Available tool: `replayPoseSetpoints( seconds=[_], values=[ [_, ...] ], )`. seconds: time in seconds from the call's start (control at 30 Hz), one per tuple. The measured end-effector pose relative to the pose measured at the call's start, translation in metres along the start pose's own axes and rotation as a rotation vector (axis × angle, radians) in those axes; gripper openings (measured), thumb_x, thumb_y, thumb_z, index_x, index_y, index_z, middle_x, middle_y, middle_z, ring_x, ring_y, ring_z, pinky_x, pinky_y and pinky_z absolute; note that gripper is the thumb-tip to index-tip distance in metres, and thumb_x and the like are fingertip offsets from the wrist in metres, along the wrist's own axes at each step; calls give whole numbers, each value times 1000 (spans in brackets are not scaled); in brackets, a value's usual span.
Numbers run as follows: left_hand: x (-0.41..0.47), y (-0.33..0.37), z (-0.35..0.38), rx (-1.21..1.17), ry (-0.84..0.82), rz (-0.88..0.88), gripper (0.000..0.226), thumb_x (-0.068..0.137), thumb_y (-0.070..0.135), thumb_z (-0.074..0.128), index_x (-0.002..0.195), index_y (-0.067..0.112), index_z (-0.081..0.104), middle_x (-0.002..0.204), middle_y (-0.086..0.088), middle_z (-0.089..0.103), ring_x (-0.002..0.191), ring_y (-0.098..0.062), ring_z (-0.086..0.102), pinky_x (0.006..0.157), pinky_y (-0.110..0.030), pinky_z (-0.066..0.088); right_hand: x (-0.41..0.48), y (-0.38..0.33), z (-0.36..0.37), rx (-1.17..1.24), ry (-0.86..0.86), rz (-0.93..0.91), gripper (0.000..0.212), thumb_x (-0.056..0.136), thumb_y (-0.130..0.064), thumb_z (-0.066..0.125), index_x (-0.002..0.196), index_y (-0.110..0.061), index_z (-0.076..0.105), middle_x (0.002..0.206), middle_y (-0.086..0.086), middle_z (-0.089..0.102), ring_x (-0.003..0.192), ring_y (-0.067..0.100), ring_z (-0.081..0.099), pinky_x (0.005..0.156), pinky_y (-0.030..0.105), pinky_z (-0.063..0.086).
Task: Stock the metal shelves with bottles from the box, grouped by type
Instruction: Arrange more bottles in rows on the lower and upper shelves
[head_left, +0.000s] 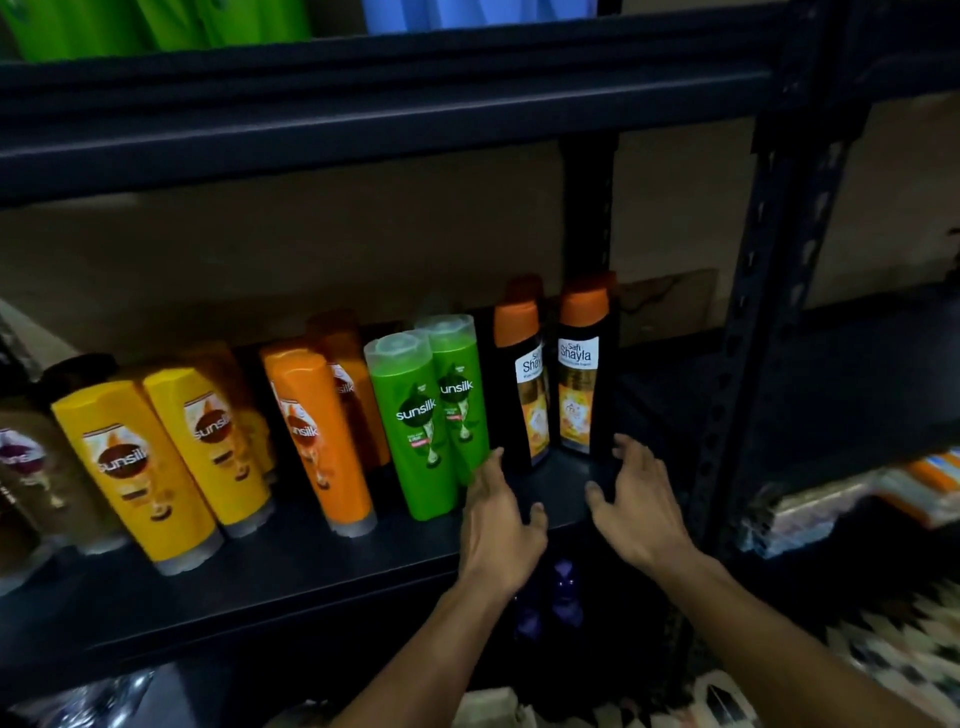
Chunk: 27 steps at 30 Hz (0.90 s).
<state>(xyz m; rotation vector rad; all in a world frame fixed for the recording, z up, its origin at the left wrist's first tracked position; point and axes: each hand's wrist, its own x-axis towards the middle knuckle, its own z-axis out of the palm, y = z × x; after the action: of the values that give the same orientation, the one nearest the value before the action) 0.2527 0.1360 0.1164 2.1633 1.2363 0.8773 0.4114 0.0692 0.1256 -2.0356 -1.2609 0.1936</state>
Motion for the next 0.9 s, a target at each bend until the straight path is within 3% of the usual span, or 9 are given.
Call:
replayPoseSetpoints(
  seconds=[0.1,0.33,0.57,0.67,0.73,0.77,0.9],
  values=[
    [14,10,11,-109,-5,-81,91,92,21,71,161,7,12,165,-8,26,151,-22,30,122,-31,28,24,-2,-1,216,23,90,84,89,-38,73,153,-20,22,146,2,43,135,22,44,110,41,42],
    [38,13,29,-155,116,-154,85,92,21,72,159,9,20,161,-9,37,147,-24,38,119,-33,34,55,0,6,398,74,100,101,73,-42,87,151,-19,28,139,3,51,123,22,54,100,39,49],
    [54,17,37,-181,198,-198,76,92,29,73,153,16,30,147,-10,55,132,-28,54,103,-35,45,67,3,10,351,137,72,65,79,-35,84,133,-16,52,110,-7,59,104,14,60,81,24,43],
    [57,19,38,-154,212,-200,73,93,29,73,152,19,32,145,-10,55,131,-29,54,102,-38,46,61,1,9,279,94,54,66,85,-37,78,140,-17,48,131,3,60,119,22,57,90,30,43],
    [53,19,37,-110,203,-152,70,93,28,72,151,16,35,143,-10,52,131,-28,52,103,-38,44,53,-3,2,207,29,49,71,91,-38,72,148,-13,40,150,11,45,139,28,42,106,37,37],
    [49,19,35,-100,197,-128,67,93,28,72,149,15,37,140,-10,53,129,-28,52,103,-38,44,49,-4,-1,197,7,42,68,92,-37,71,147,-13,41,151,12,43,141,29,39,109,39,35],
    [14,15,17,-116,154,-33,61,93,29,70,145,14,42,134,-4,53,125,-23,53,103,-37,45,22,-3,-10,245,-13,-30,34,89,-32,75,115,-30,53,115,-5,61,111,18,59,89,33,47]
  ],
)
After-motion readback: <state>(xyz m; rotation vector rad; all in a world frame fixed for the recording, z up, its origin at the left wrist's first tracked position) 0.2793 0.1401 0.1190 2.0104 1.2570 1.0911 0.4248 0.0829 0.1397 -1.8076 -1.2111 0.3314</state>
